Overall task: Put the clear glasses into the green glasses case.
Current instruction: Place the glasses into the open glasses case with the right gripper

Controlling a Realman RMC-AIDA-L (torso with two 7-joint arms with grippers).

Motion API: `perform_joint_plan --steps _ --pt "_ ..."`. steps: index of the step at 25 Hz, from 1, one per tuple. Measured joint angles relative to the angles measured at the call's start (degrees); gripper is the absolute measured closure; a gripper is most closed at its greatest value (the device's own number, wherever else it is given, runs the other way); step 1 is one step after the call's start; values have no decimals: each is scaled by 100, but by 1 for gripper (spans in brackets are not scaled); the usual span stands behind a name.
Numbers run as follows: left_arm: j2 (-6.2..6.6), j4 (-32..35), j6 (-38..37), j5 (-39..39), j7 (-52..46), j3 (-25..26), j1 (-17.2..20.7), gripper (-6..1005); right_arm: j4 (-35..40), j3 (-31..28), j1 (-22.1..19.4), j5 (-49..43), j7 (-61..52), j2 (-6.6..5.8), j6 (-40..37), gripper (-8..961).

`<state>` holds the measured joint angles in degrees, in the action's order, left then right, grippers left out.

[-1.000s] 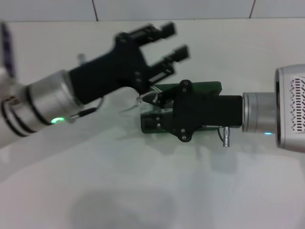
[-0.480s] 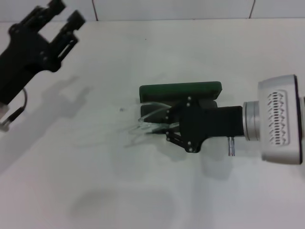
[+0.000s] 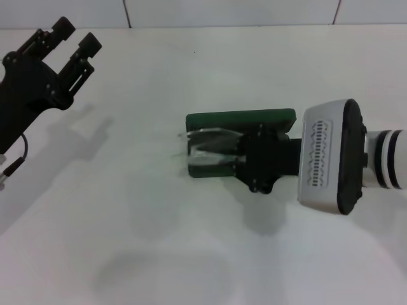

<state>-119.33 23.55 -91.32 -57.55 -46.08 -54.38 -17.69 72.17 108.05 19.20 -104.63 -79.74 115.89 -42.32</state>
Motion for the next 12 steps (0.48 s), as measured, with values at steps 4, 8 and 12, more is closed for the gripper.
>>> perform_joint_plan --steps 4,8,12 --pt "10 0 31 -6 -31 -4 -31 409 -21 7 -83 -67 -178 2 349 800" --pt "42 0 41 -9 -51 -3 -76 408 -28 -22 -139 -100 -228 -3 440 797" --pt "56 0 102 -59 -97 -11 -154 407 -37 -39 -137 -584 -629 -14 443 794"
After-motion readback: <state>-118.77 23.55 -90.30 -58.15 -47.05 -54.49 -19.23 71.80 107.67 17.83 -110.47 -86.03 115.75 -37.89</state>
